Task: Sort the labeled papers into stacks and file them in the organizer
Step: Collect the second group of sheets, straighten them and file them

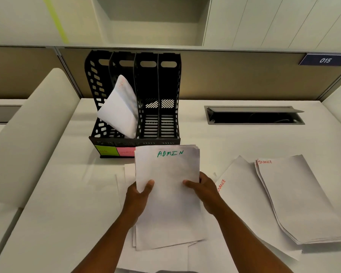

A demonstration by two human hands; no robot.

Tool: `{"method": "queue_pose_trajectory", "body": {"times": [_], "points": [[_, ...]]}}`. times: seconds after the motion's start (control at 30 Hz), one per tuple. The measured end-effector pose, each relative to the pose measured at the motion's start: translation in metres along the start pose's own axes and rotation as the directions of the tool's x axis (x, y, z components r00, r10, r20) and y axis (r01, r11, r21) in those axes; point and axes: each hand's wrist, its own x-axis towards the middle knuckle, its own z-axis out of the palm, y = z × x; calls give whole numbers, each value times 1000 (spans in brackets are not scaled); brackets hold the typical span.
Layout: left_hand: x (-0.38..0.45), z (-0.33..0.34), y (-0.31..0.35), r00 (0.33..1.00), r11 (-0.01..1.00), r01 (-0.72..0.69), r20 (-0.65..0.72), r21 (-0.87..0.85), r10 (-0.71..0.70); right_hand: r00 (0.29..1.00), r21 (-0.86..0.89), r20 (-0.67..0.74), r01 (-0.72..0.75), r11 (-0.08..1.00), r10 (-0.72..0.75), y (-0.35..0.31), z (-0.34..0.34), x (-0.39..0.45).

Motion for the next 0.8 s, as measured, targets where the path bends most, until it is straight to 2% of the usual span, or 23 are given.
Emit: {"method": "queue_pose_trajectory", "body": {"times": [0.07,0.13,0.23,0.33,0.47,0.5,0.63,0.8], "points": [[2,-3,13,998,998,-39,-47,-48,37,997,102,79,16,995,-24,-13,-5,-4],[2,-4,31,992,992,-101,-84,-76,95,992,109,93,71,992,-81,-29,-8,-10],[-1,0,56,965,967,-238,-137,-97,223,977,-50,-11,210,976,-211,-55,-2,-18],[-3,6,71,934,935,-329,-190,-132,302,939,-229,-121,291,929,-323,-73,9,-24],[-6,12,75,906,907,-401,-199,-129,373,815,-344,-125,499,796,-565,-76,24,-32],[-8,14,74,905,906,-405,-196,-122,378,806,-349,-121,512,785,-579,-74,27,-33],[-12,22,64,914,919,-384,-181,-88,364,885,-363,-152,365,858,-441,-53,43,-27],[-6,20,39,953,956,-274,-162,-103,256,934,-411,-72,292,863,-350,-27,47,-21]]}}
